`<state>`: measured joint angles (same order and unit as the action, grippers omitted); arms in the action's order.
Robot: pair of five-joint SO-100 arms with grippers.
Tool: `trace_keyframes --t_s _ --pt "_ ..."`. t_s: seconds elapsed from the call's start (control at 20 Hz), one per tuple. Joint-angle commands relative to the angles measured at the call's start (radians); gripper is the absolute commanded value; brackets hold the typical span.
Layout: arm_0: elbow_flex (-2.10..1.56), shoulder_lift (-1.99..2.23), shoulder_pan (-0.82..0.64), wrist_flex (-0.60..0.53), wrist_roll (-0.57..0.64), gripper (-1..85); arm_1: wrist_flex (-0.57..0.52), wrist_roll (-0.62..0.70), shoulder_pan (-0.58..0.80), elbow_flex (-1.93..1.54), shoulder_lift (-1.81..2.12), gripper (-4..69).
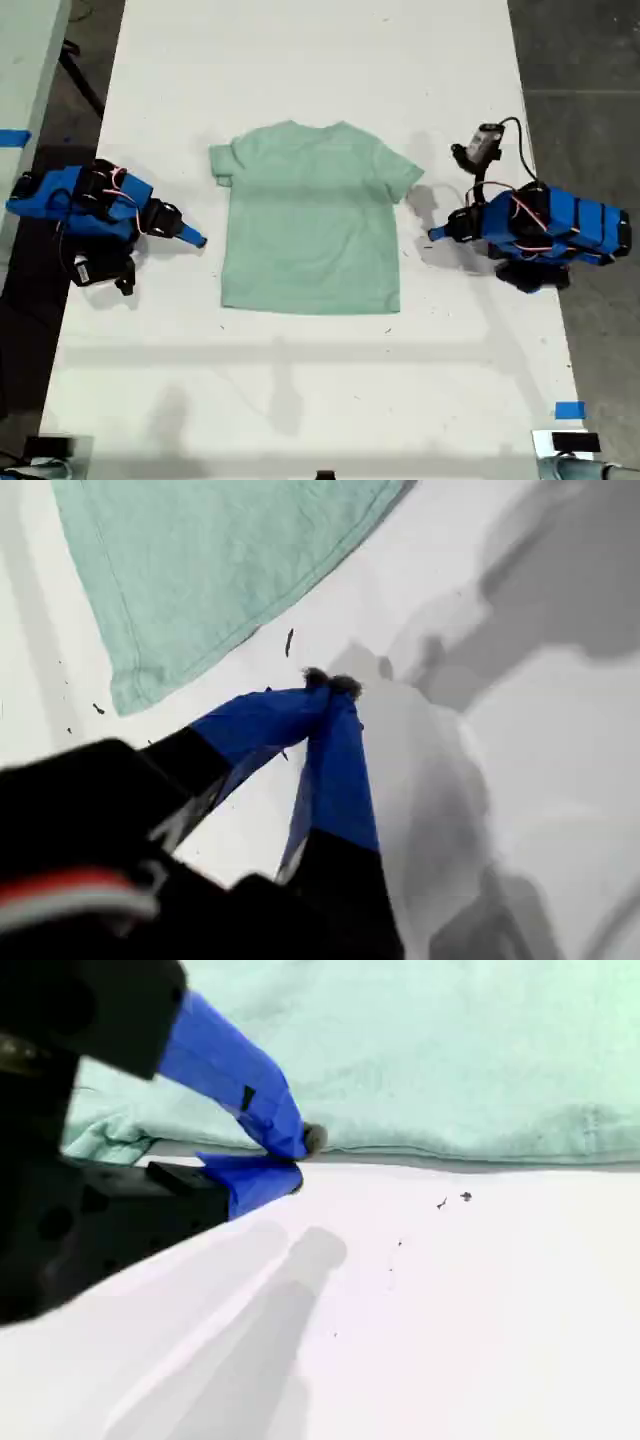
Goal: Fold t-shirt
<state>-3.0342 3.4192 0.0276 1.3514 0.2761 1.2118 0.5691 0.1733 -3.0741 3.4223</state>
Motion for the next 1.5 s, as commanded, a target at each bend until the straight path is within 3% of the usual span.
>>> trace_keyframes --t_s 0.0,0.25,0.4,0.5,0.6,0.8,0.85,0.95,1.05,1.15,1.2,1.25,1.35,1.45 --pt "0.008 0.003 0.003 0.005 0.000 2.7 0.002 0.014 0.005 0.009 0.003 0.5" --pt "0.008 0.003 -0.006 0.005 0.000 2.7 0.002 0.014 0.005 0.009 0.003 0.5" --pt "0.008 0.003 -0.121 0.006 -0.032 3.5 0.002 0.014 0.005 0.009 0.003 0.5" --pt "0.009 0.003 -0.028 0.011 -0.247 3.8 0.002 0.014 0.005 0.009 0.003 0.5" --pt "0.009 0.003 0.066 -0.011 -0.285 3.7 0.002 -0.009 0.005 0.009 0.003 0.4" --pt "0.026 0.003 0.054 -0.107 -0.299 2.7 0.002 -0.477 -0.005 0.009 0.003 0.7" --pt "0.032 0.003 0.075 -0.123 -0.374 2.5 0.002 -0.517 0.011 0.009 0.003 0.8" --pt "0.040 0.003 0.091 -0.179 -0.407 9.7 -0.005 -0.546 0.069 0.009 0.006 0.7" --pt "0.043 0.003 0.041 -0.198 -0.417 15.0 -0.003 -0.986 0.072 0.008 0.008 3.1" --pt "0.046 0.003 -0.003 -0.193 -0.462 25.5 -0.023 -1.143 0.020 0.028 0.008 8.3" --pt "0.046 0.003 -0.015 -0.196 -0.462 26.0 -0.028 -1.089 0.035 0.029 0.008 1.3" --pt "0.046 0.003 -0.021 -0.195 -0.462 25.7 -0.020 -1.035 0.046 0.023 0.008 -1.1" --pt "0.043 0.003 -0.025 -0.169 -0.462 4.1 -0.034 -0.920 0.061 0.028 0.008 -1.1" --pt "0.052 0.003 -0.054 -0.167 -0.454 0.0 -0.071 -0.861 0.063 0.071 0.008 -1.0"
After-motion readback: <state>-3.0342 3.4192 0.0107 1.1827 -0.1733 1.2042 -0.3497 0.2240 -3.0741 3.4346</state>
